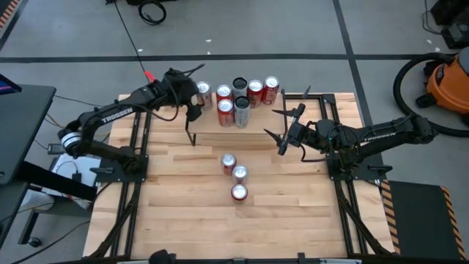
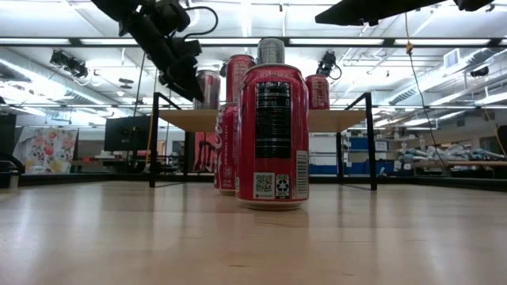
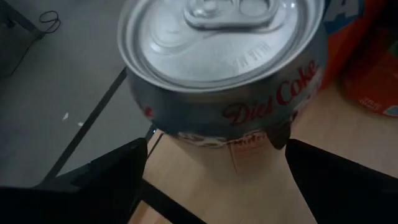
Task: Place canned beverage on shelf
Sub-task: Put the red soda can on the shelf aligned with the other red soda can
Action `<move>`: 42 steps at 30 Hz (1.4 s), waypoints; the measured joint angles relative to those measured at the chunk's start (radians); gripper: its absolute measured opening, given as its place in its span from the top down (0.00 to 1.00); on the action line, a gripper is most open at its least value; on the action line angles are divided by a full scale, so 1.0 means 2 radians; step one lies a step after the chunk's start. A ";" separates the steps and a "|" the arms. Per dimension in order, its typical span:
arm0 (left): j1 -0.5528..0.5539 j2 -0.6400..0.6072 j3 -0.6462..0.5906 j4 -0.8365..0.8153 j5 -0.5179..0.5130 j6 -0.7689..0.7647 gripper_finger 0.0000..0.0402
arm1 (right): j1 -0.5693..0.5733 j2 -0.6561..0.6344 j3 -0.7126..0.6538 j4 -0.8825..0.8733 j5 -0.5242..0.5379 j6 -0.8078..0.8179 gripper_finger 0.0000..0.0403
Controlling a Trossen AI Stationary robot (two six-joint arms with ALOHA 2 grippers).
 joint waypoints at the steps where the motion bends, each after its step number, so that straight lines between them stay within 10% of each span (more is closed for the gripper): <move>1: 0.000 0.002 0.000 0.000 0.000 0.001 0.02 | 0.000 0.000 0.000 0.000 0.000 0.000 0.14; 30: 0.001 0.006 0.000 0.054 -0.017 0.018 0.02 | 0.001 0.000 0.000 0.000 0.000 -0.001 0.14; 42: -0.042 -0.073 0.000 -0.050 -0.041 -0.010 0.02 | 0.001 0.000 0.000 0.004 0.000 -0.003 0.14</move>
